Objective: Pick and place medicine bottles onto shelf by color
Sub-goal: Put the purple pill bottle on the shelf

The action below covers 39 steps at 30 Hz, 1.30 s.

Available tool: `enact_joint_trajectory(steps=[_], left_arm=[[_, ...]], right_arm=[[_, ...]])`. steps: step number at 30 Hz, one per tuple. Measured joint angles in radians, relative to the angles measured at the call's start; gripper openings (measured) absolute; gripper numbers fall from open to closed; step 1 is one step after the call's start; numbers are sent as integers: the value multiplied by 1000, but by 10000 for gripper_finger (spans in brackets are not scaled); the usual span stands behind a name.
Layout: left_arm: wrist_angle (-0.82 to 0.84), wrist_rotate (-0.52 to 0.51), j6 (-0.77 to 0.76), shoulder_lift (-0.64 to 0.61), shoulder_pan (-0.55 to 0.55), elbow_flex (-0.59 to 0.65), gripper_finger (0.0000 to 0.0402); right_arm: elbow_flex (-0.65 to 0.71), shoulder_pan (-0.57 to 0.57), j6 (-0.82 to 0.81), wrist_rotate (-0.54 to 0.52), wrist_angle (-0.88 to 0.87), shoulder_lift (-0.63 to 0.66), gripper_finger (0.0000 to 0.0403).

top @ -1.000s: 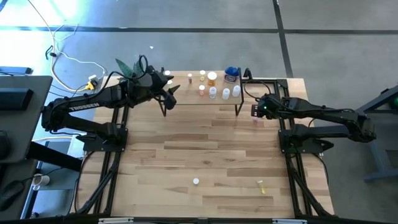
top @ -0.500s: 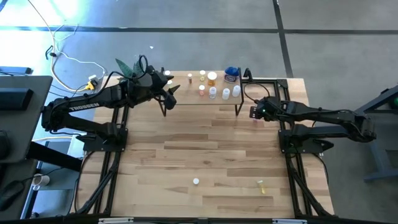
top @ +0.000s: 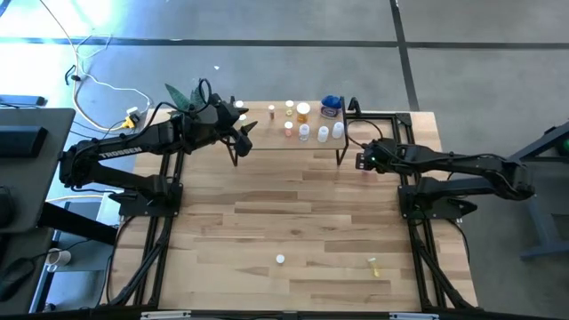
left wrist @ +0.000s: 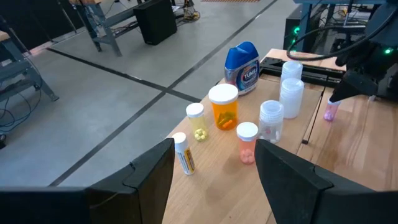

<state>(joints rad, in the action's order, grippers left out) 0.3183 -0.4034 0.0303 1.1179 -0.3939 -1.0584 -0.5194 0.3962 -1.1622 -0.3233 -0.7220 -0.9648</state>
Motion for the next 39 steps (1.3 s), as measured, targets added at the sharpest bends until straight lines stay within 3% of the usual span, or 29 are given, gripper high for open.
enact_joint_trajectory(steps=[20,31,39], left_arm=[[0,-2,0,0,0,0,211],[0,-4,34,0,0,0,211],[0,-4,34,0,0,0,211]], right_arm=[[0,0,-29,10,50,-97,190],[0,0,-35,16,49,-96,94],[-47,-8,-49,53,-44,-96,103]])
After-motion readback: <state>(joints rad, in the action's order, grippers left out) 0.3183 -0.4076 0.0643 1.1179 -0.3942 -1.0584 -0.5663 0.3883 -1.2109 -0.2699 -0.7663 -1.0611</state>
